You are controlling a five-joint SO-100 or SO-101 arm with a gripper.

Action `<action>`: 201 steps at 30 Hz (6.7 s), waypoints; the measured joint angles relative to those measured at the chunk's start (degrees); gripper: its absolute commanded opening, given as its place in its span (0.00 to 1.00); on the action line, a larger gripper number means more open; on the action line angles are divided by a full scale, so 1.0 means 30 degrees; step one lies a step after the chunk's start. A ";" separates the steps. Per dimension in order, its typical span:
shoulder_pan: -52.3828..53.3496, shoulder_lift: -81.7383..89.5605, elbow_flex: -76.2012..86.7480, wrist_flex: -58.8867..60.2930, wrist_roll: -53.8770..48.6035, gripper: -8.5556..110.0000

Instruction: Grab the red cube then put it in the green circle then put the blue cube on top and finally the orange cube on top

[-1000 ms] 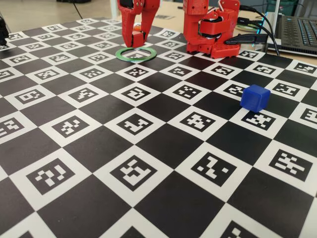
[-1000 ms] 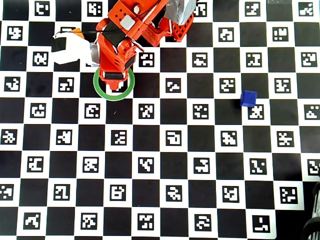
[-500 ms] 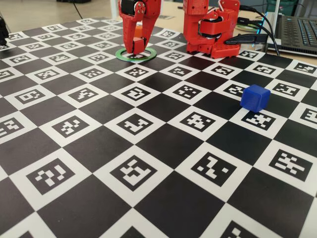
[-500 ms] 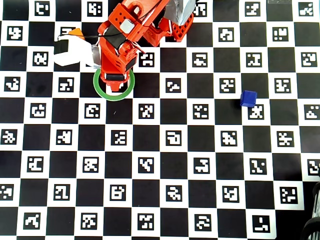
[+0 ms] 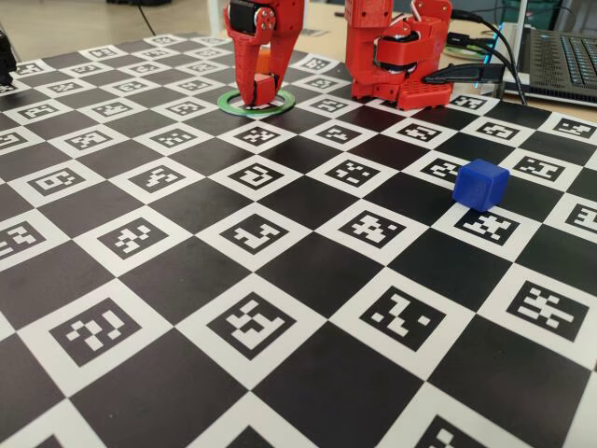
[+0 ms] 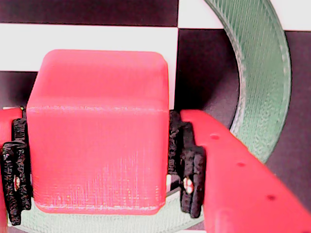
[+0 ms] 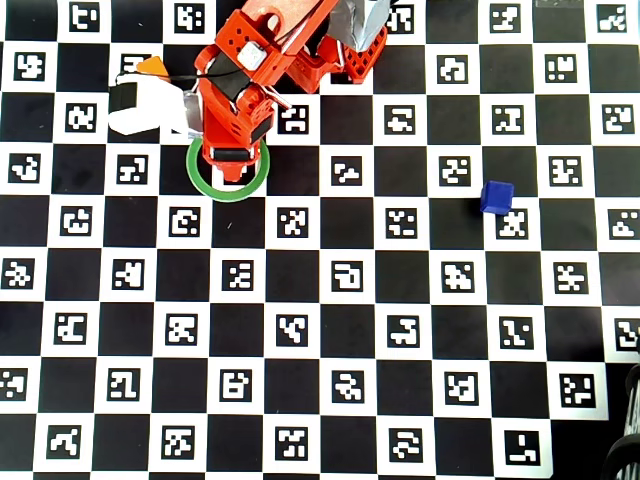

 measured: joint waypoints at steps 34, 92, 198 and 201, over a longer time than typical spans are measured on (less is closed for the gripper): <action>0.0059 0.0645 -0.7441 0.7236 0.2285 0.40; -3.0352 -1.1309 -2.2529 1.4238 3.2813 0.47; -2.0566 -0.8701 -2.3643 1.5791 1.7344 0.16; -1.7695 -0.8145 -2.3936 1.5820 1.3770 0.15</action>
